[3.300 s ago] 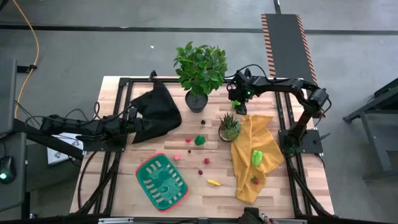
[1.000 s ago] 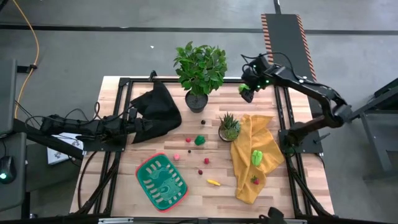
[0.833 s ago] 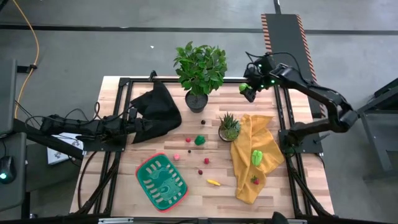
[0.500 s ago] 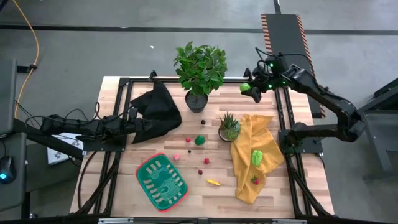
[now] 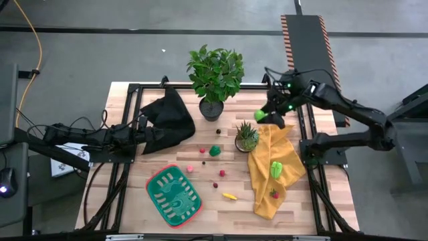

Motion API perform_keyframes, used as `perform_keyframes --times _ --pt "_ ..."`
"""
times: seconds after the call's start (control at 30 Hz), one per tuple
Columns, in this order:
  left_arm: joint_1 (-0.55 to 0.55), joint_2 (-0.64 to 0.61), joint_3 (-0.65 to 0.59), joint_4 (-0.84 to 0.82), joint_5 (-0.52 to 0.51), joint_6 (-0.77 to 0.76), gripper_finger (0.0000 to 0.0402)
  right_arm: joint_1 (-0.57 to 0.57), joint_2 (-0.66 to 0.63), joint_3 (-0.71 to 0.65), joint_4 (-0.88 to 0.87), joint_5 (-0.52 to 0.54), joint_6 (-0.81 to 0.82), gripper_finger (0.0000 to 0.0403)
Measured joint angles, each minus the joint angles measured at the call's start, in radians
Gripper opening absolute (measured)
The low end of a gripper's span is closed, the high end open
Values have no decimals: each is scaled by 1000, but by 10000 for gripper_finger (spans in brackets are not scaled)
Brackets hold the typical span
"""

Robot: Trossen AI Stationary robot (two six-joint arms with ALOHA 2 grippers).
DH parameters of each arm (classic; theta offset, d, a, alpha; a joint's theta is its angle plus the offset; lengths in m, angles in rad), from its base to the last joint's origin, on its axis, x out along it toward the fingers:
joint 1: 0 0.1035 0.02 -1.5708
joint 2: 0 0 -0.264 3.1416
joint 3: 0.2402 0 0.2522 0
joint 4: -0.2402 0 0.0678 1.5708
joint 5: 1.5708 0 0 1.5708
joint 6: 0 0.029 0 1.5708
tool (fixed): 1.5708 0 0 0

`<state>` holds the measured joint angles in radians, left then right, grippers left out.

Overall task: Pick and placing Produce into tupperware
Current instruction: Put the green cabbage into the blue basket

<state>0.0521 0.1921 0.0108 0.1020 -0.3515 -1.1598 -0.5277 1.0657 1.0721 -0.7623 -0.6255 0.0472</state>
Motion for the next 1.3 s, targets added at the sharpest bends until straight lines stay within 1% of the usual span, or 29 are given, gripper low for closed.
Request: perform_keyframes --times 0.3,0.47,0.7,0.83,1.0,1.2,1.3 --pt "0 0 0 0 0 0 111 229 0 0 12 16 114 232" --pt "0 0 0 0 13 2 111 361 0 0 87 93 207 232" --pt "0 0 0 -1 70 3 111 539 29 0 292 230 418 232" --pt "0 0 0 -9 128 3 111 647 88 0 387 323 507 232" --pt "0 0 0 -28 185 3 111 756 198 0 532 413 582 232" --pt "0 0 0 -53 252 3 111 834 342 0 725 459 627 232" --pt "0 0 0 -52 279 2 111 854 405 0 800 461 636 232"
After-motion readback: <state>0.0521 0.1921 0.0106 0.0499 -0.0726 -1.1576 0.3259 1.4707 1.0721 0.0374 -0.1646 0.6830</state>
